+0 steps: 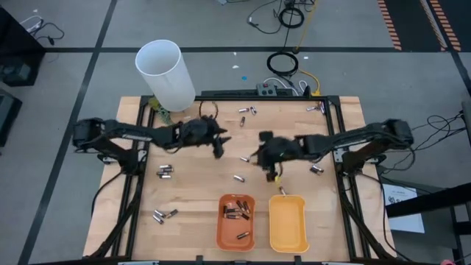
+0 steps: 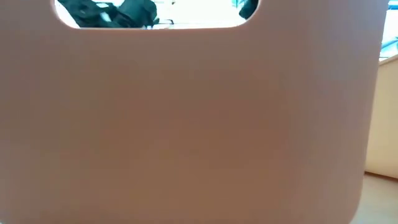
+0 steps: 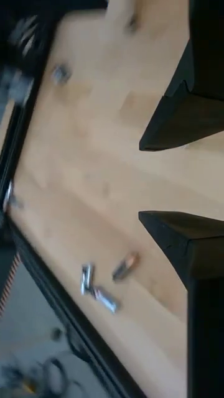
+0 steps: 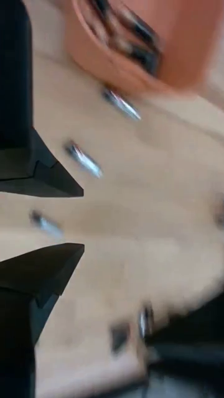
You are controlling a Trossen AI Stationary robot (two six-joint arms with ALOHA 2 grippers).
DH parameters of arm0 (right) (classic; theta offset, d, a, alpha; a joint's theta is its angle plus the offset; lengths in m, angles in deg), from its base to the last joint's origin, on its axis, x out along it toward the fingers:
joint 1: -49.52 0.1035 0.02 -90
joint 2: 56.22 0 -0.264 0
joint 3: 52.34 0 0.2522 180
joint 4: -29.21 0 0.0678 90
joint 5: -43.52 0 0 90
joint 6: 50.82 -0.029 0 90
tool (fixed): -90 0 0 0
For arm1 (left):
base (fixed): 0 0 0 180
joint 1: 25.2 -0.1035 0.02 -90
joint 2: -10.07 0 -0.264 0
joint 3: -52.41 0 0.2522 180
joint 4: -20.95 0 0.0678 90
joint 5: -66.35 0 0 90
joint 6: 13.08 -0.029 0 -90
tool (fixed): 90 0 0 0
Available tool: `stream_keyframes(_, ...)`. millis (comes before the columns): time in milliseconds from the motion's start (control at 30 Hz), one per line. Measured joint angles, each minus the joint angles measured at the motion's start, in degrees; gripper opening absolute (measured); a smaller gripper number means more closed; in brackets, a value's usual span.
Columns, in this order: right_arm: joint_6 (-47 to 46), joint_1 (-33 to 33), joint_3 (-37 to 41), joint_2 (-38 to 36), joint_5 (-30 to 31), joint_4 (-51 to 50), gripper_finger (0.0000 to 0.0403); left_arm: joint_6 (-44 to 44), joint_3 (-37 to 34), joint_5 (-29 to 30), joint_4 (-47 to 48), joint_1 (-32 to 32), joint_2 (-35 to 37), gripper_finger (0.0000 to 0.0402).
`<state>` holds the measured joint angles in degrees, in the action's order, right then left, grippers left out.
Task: Sort batteries
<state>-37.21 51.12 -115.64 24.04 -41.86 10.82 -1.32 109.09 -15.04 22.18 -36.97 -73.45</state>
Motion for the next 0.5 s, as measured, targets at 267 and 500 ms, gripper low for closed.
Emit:
stream_keyframes(267, -13.52, -5.57, 12.19, -10.79, 0.17, 12.12, 0.0121, 7.36, 11.71, -1.7, 2.44, -4.72, -15.05, 0.0178)
stream_keyframes(500, -17.48, -5.11, 16.18, -12.13, 0.03, 14.77, 0.0121, 11.72, 29.9, 1.56, 23.8, -7.77, -28.58, 0.0177)
